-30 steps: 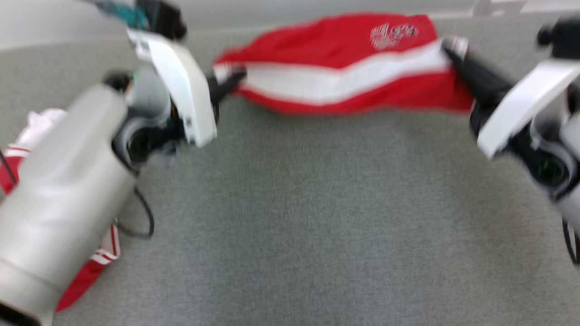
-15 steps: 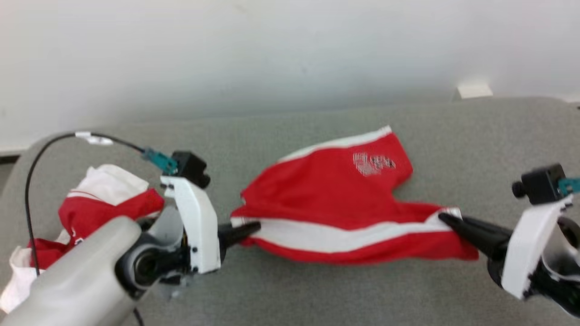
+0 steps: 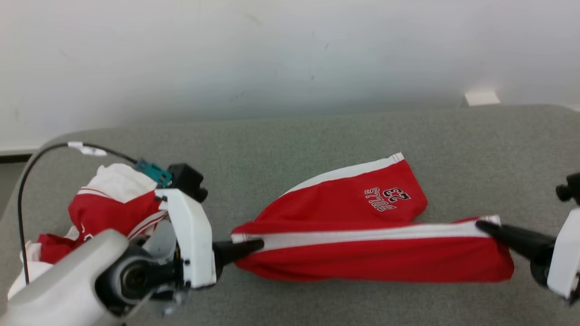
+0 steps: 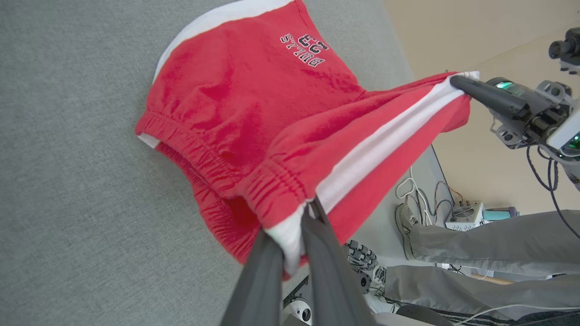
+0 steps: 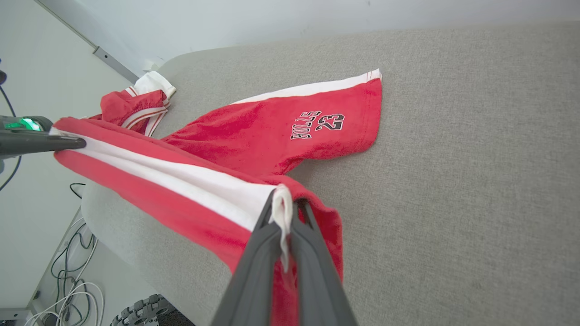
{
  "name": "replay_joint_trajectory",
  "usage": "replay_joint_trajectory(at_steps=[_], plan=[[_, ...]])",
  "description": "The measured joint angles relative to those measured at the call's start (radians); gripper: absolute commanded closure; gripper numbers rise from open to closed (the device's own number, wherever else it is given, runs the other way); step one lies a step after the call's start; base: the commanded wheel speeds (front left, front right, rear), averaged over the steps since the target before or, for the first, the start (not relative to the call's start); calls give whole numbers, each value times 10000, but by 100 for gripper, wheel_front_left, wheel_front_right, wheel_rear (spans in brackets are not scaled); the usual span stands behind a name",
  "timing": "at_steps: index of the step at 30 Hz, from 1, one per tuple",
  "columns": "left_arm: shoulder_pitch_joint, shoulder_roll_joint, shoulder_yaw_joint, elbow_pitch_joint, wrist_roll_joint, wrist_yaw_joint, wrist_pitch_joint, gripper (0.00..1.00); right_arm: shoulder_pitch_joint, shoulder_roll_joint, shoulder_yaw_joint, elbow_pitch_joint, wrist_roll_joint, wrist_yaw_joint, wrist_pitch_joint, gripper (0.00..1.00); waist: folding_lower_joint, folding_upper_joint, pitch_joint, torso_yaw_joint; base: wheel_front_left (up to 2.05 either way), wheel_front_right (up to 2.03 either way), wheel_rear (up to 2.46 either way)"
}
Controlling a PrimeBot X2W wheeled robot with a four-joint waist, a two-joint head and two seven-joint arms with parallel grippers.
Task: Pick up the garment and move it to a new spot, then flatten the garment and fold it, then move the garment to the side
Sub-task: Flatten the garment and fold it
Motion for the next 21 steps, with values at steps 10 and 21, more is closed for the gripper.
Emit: replay_joint_trajectory(at_steps=[10,21], plan=[[-2071,-1383,92,2061,253,-437,391,100,-2446,1404,-364,2410,-36,0,1005,100,5,0,1659,411,0,0,0],[-3741,-2466,54,4240,805,-1003,416,100,-4323,3018,-211,5457,-999,0,1467,100,6,0,3363,982,0,0,0]])
